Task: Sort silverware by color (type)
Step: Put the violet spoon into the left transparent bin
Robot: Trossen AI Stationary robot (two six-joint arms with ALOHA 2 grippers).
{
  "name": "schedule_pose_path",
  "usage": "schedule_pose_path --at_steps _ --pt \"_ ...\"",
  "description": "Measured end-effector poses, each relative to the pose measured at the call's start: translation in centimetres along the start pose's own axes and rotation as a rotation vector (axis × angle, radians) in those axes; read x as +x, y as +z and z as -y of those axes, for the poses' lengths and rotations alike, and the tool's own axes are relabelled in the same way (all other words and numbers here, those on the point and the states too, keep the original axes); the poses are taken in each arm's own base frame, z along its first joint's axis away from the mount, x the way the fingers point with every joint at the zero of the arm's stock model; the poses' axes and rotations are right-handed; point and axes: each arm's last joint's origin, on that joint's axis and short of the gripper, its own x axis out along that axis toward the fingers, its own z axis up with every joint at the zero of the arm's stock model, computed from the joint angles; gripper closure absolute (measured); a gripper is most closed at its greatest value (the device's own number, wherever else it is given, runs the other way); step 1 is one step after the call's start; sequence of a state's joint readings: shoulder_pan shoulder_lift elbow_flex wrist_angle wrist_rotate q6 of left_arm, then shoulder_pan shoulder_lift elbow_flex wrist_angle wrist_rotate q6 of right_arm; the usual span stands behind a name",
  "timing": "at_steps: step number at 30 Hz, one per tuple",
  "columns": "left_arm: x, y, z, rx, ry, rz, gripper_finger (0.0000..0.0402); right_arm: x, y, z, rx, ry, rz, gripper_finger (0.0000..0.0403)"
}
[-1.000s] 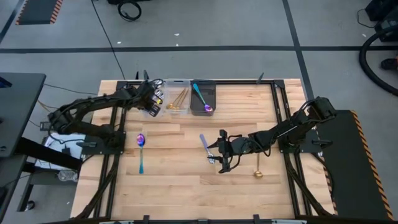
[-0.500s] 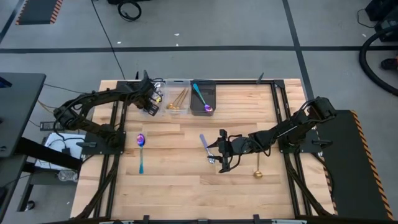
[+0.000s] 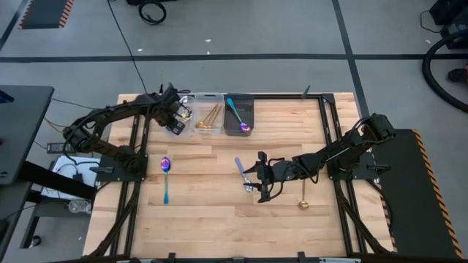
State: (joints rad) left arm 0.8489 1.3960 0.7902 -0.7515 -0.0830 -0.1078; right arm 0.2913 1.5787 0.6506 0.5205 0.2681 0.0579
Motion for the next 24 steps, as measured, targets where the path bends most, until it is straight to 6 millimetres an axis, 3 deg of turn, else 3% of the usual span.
schedule_pose_path --at_steps 5,14,24 --pt "-0.3 0.4 -0.4 0.003 -0.017 -0.032 0.0311 0.0 0.2 0.0 -0.003 0.001 0.019 0.0186" --pt "3.3 1.3 0.0 0.044 -0.014 -0.206 0.0311 0.0 0.2 -0.1 0.001 0.003 0.022 0.0186" --pt "3.0 2.1 0.1 0.066 0.008 -0.177 0.0292 0.0 0.2 -0.1 0.002 0.004 0.017 0.0186"
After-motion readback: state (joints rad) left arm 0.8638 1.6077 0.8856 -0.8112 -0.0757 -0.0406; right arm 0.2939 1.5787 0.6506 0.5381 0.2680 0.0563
